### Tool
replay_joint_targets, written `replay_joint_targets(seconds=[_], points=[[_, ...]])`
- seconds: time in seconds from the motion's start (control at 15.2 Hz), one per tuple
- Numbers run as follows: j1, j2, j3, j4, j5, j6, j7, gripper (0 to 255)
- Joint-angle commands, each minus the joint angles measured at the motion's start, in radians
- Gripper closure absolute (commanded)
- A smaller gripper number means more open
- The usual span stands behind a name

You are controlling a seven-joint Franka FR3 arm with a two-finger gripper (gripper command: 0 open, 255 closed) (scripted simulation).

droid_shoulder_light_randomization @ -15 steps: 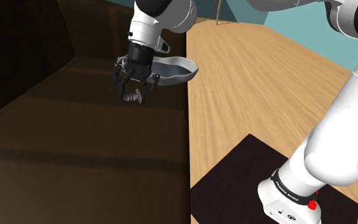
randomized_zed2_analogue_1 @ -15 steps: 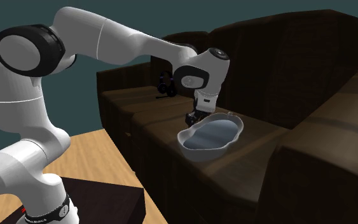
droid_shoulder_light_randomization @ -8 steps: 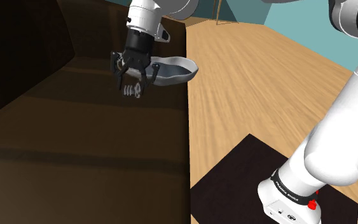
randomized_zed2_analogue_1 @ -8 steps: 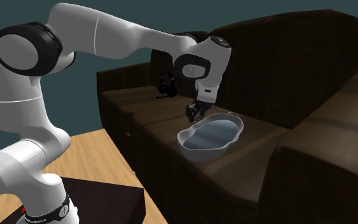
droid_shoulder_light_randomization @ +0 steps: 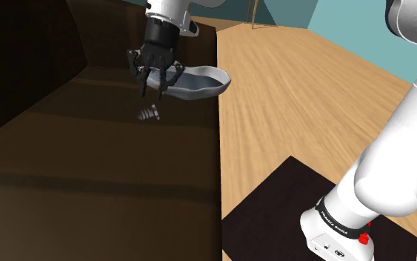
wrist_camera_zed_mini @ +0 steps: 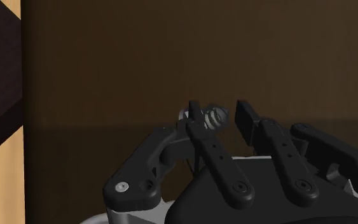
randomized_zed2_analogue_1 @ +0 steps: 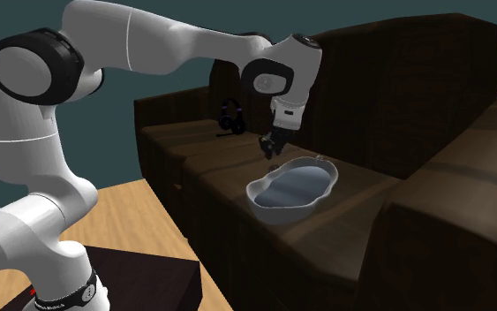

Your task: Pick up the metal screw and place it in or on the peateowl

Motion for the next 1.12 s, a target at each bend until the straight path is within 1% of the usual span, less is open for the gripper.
replay_joint_targets(seconds=[0.0,0.13,0.66,1.06], points=[[0.026,0.008,0.005,-0.005,-0.082,0.042,0.138,0],[0.079,0.042,0.006,0.008,-0.250,0.080,0.409,0],[0.094,0.054,0.010,-0.077,-0.249,0.178,0.407,0],[0.094,0.054,0.010,-0.077,-0.249,0.178,0.407,0]])
